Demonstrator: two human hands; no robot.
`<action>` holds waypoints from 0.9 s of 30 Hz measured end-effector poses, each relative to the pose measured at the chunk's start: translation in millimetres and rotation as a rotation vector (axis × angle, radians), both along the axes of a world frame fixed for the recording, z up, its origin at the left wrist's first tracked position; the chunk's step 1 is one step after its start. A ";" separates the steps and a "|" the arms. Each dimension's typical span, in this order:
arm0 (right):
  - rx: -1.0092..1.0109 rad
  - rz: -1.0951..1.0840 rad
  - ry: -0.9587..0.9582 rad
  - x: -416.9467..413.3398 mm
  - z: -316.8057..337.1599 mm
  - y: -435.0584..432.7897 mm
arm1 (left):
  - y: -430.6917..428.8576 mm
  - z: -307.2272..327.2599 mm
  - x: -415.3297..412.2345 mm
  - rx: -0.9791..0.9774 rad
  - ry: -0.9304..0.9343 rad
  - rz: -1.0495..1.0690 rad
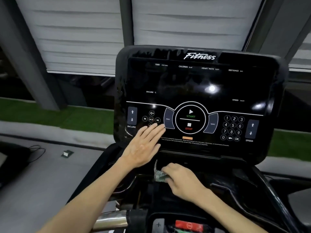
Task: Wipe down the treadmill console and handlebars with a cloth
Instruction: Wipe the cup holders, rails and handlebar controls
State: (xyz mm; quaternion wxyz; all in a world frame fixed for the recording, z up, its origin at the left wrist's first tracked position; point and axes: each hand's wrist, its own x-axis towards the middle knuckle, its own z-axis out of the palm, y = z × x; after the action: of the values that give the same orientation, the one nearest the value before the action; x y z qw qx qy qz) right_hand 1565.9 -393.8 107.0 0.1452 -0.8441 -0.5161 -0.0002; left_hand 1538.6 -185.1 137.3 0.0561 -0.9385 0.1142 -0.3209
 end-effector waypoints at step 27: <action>-0.323 0.433 -0.377 32.9 -28.1 30.1 | -10.7 -5.5 28.9 0.149 -0.055 -0.012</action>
State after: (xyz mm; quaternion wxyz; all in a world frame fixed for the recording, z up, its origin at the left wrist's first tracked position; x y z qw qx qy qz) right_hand 1598.8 -363.7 78.9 -0.0923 -0.7118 -0.6949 -0.0437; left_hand 1567.5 -195.8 131.8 0.1267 -0.9219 0.1419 -0.3374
